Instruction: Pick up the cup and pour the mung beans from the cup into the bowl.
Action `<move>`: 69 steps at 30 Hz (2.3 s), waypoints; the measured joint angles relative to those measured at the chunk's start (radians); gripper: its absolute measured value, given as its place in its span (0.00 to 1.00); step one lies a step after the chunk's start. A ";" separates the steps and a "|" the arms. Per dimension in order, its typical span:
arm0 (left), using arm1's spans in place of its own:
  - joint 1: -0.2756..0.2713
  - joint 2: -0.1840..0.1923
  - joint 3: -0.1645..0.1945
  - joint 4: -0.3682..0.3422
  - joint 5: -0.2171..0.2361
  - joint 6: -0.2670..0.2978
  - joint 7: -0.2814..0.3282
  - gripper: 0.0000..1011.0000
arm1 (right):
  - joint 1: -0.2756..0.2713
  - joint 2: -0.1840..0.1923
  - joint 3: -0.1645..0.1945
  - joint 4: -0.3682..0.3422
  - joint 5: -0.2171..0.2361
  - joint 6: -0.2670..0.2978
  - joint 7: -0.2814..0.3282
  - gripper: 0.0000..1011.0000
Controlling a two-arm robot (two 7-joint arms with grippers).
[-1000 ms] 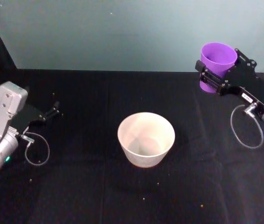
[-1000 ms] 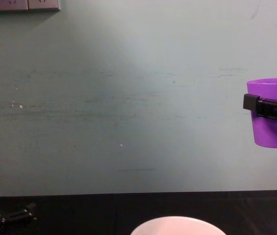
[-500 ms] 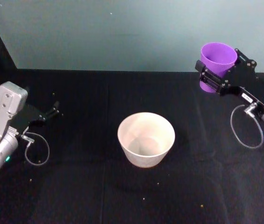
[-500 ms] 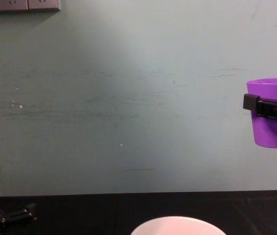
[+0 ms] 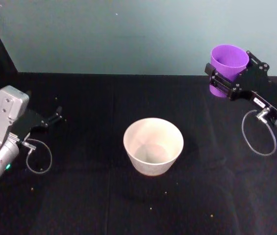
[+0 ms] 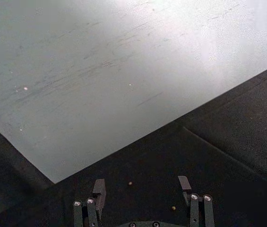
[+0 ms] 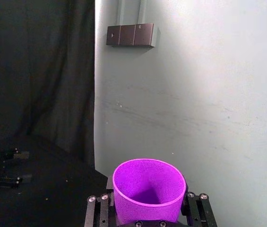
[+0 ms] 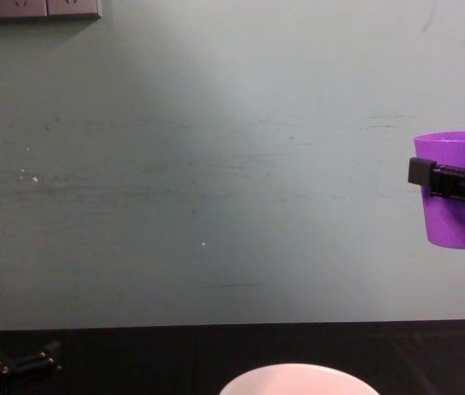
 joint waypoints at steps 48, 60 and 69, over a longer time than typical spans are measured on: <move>0.000 0.000 0.000 0.000 0.000 0.000 0.000 0.99 | 0.000 0.000 0.000 0.000 0.000 0.000 0.000 0.75; 0.000 0.000 0.000 0.000 0.000 0.000 0.000 0.99 | 0.000 0.000 0.000 0.000 0.000 0.000 0.000 0.75; 0.000 0.000 0.000 0.000 0.000 0.000 0.000 0.99 | 0.066 -0.034 -0.025 0.078 -0.015 -0.044 0.022 0.75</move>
